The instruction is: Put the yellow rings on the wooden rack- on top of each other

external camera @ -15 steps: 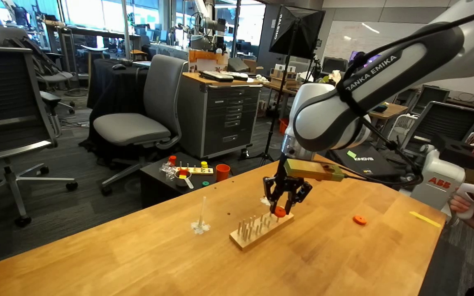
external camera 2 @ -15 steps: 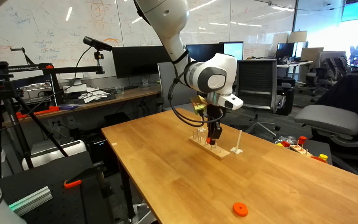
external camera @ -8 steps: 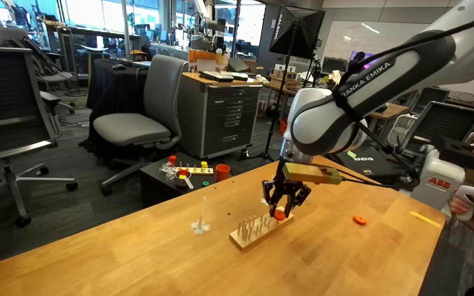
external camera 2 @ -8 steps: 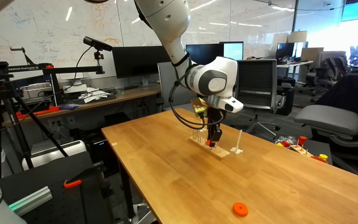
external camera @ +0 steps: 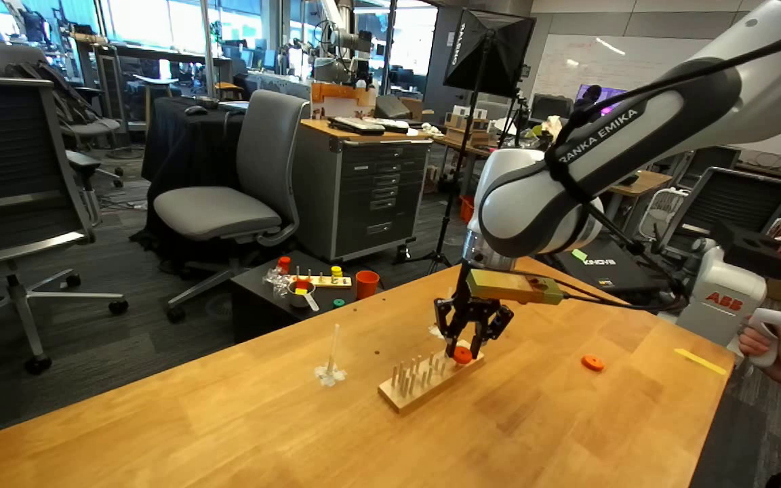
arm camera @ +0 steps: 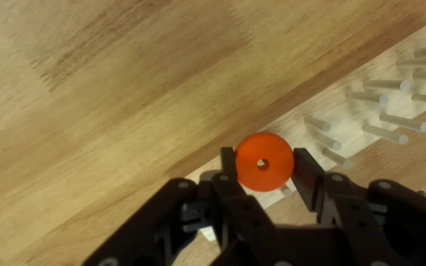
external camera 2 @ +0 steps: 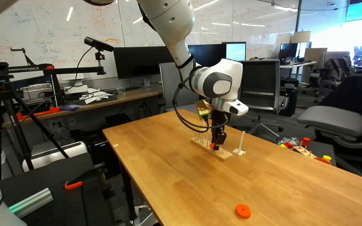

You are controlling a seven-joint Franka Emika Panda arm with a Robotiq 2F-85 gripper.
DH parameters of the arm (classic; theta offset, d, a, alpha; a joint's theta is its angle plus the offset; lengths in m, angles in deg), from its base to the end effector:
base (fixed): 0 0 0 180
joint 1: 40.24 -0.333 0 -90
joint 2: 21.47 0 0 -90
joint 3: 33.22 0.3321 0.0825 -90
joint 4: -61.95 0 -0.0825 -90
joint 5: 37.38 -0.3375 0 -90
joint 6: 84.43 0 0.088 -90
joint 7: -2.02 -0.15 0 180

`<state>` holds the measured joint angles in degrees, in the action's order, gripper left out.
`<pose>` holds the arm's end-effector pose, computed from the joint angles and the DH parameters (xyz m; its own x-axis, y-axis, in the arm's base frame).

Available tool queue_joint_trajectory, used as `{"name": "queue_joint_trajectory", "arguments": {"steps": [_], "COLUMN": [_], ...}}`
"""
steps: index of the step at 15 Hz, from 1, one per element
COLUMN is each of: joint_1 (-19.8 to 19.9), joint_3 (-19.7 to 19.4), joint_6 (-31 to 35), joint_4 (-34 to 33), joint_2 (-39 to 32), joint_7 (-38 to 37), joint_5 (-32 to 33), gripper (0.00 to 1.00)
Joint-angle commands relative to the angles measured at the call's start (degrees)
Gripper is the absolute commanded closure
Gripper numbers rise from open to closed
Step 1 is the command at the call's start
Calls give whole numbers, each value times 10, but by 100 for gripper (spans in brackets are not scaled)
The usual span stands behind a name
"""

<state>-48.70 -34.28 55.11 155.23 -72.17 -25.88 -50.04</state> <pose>0.6447 0.0915 0.0991 0.8598 -0.4939 -0.1296 -0.5041 -0.8615 -0.0614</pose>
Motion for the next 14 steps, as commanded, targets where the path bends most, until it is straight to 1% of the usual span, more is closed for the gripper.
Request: {"name": "queue_joint_trajectory", "arguments": {"steps": [1, 14], "joint_1": [2, -5], "joint_3": [-3, 1], "joint_6": [-22, -31], "joint_4": [-27, -48], "joint_2": [-11, -22], "joint_7": [-5, -7], "joint_5": [1, 1], "gripper": [82, 82]}}
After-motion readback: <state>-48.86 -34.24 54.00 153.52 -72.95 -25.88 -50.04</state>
